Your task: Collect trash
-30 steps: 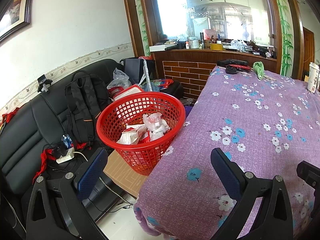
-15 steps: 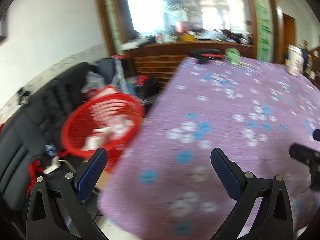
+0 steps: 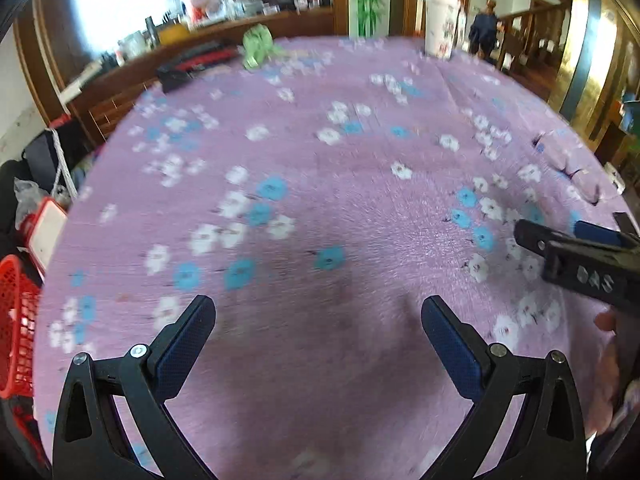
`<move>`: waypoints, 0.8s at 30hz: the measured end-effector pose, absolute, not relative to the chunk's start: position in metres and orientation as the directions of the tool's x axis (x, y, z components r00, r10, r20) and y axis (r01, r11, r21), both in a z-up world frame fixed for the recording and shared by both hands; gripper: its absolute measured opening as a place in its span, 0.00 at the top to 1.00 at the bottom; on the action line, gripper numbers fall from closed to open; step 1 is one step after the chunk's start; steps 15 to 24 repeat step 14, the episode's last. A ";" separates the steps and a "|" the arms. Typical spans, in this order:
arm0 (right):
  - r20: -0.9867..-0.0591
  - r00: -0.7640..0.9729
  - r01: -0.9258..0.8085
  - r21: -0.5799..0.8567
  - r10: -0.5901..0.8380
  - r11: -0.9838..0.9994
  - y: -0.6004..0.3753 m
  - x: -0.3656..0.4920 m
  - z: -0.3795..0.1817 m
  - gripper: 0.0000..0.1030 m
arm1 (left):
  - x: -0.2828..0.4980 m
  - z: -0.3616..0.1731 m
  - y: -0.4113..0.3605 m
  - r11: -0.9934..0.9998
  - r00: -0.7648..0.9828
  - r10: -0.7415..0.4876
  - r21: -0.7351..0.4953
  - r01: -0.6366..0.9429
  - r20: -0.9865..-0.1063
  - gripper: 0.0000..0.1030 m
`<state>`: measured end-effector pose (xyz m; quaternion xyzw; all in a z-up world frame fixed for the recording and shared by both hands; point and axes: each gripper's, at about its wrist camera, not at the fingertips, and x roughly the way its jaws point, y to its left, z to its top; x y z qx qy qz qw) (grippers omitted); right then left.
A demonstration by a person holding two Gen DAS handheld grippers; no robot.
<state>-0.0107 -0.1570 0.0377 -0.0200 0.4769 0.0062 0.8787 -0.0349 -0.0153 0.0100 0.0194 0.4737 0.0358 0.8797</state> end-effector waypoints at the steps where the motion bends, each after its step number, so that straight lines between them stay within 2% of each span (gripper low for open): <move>1: -0.838 0.545 -0.038 -0.030 -0.004 0.999 -0.156 -0.011 0.036 0.06 | -0.029 0.005 -0.017 0.996 0.540 0.089 0.075 -0.048 -0.837 0.01; 5: -0.851 0.524 -0.088 -0.001 0.045 0.996 -0.151 -0.009 0.032 0.06 | -0.021 -0.002 -0.015 0.994 0.509 0.113 0.097 -0.059 -0.853 0.01; 7: -0.847 0.528 -0.111 0.005 0.063 0.994 -0.146 -0.009 0.032 0.01 | -0.019 -0.003 -0.014 0.991 0.519 0.130 0.106 -0.076 -0.845 0.01; 12: -0.843 0.537 -0.153 -0.058 0.034 0.987 -0.135 -0.005 0.025 0.01 | -0.023 -0.002 -0.008 0.991 0.543 0.131 0.092 -0.099 -0.830 0.01; 14: -0.840 0.542 -0.145 -0.046 0.040 0.988 -0.138 -0.005 0.024 0.00 | -0.019 -0.004 -0.004 0.992 0.533 0.106 0.057 -0.108 -0.840 0.00; 24: -0.840 0.542 -0.145 -0.046 0.040 0.988 -0.138 -0.005 0.024 0.00 | -0.019 -0.004 -0.004 0.992 0.533 0.106 0.057 -0.108 -0.840 0.00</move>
